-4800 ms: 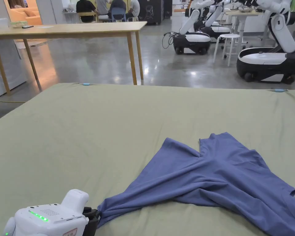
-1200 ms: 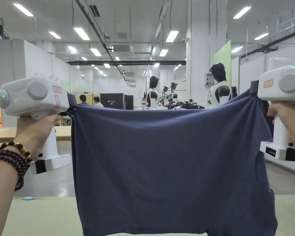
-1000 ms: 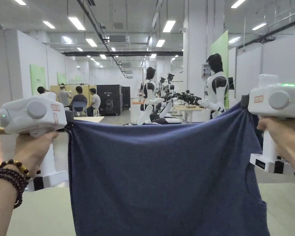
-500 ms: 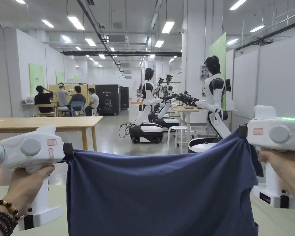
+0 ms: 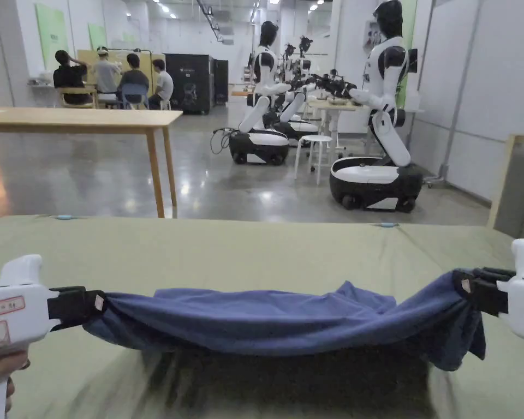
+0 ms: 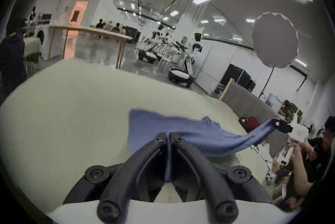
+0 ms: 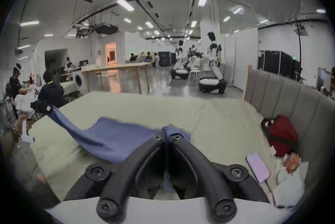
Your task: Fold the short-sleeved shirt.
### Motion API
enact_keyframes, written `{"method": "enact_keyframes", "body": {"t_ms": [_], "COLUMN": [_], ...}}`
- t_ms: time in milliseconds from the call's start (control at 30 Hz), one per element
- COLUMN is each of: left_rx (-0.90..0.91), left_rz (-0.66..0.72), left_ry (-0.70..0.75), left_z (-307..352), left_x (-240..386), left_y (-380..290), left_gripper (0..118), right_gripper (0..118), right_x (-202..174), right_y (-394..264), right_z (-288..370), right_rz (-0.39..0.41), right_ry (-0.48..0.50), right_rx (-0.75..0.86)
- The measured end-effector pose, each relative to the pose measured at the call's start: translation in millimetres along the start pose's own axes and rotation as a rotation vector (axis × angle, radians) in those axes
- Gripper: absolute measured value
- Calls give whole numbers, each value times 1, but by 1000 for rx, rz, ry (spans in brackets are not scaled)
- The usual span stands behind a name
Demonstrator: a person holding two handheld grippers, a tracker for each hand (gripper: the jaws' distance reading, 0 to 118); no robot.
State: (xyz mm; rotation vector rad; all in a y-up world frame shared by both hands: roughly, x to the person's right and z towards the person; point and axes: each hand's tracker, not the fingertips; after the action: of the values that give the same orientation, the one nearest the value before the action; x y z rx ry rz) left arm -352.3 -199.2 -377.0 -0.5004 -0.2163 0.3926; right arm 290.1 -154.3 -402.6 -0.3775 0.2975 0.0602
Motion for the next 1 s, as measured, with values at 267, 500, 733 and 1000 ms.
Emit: {"method": "enact_keyframes", "body": {"t_ms": [267, 500, 733, 1000], "left_rx": [-179, -266, -290, -116], "left_rz": [67, 72, 24, 21], "left_ry": [16, 50, 82, 108], "left_z": [37, 53, 48, 95], "left_x": [-42, -49, -46, -28], "left_y": [-110, -153, -169, -156], "left_gripper": [2, 2, 2, 113], "right_gripper": [3, 3, 5, 112], "right_x": [-7, -2, 1, 0], "right_y": [-134, -190, -195, -160], "right_z": [41, 35, 32, 106], "right_rz": [70, 139, 126, -24], "right_ry": [36, 43, 42, -63], "right_rx": [-339, -520, -535, -258]}}
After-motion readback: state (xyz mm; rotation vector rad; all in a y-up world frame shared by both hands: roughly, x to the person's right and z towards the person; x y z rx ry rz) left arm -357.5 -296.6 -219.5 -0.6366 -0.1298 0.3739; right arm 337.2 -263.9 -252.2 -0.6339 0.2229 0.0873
